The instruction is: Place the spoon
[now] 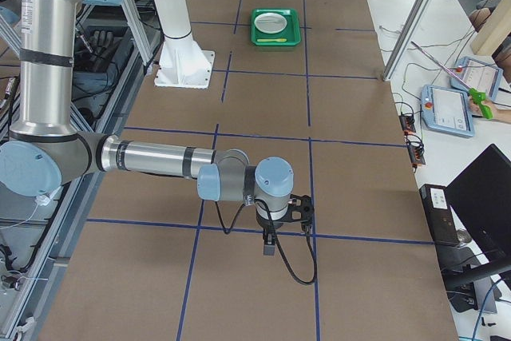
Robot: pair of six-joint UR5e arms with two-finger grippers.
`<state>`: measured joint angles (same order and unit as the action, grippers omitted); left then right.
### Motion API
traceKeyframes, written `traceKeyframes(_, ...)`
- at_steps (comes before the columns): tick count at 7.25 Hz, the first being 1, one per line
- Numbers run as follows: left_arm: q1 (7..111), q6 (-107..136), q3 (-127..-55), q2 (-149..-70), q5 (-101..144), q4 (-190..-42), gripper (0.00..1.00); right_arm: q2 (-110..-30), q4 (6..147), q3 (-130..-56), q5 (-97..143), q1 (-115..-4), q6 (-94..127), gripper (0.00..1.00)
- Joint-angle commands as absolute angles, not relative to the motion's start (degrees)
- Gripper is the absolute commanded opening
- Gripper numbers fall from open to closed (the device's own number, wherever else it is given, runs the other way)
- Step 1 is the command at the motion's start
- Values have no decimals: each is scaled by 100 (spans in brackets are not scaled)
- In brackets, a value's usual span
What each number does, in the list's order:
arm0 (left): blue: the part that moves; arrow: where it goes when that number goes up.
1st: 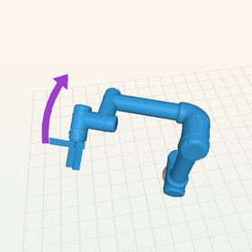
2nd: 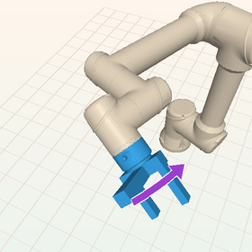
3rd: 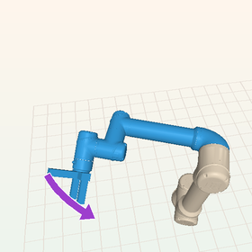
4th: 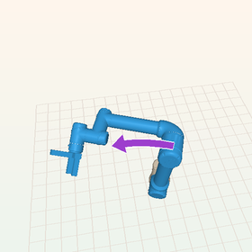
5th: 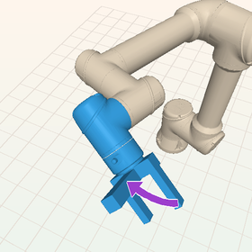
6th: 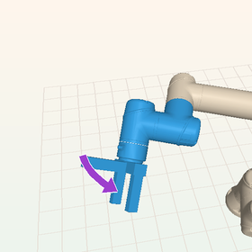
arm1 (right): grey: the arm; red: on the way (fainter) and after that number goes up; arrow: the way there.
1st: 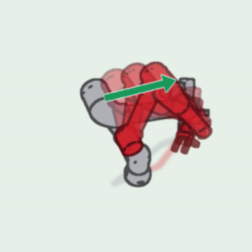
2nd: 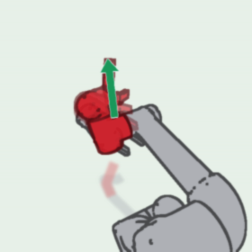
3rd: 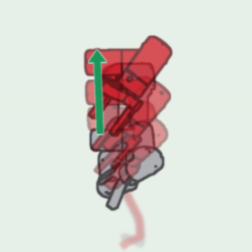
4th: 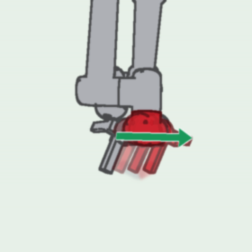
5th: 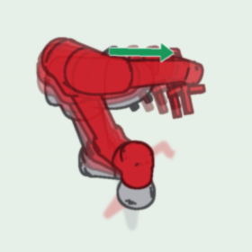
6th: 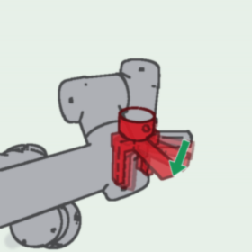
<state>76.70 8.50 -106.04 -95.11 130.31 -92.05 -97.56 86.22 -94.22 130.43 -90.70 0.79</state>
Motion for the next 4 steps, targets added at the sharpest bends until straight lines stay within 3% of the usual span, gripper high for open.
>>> traceKeyframes(1, 8452, 328, -10275, -8522, 13219, -9605, 100, -9756, 8613, -9422, 13043, -9070, 79, 100)
traceKeyframes(4, 8824, -360, -10065, -7919, 13210, -9527, 100, -9756, 8622, -9422, 13043, -9070, 79, 100)
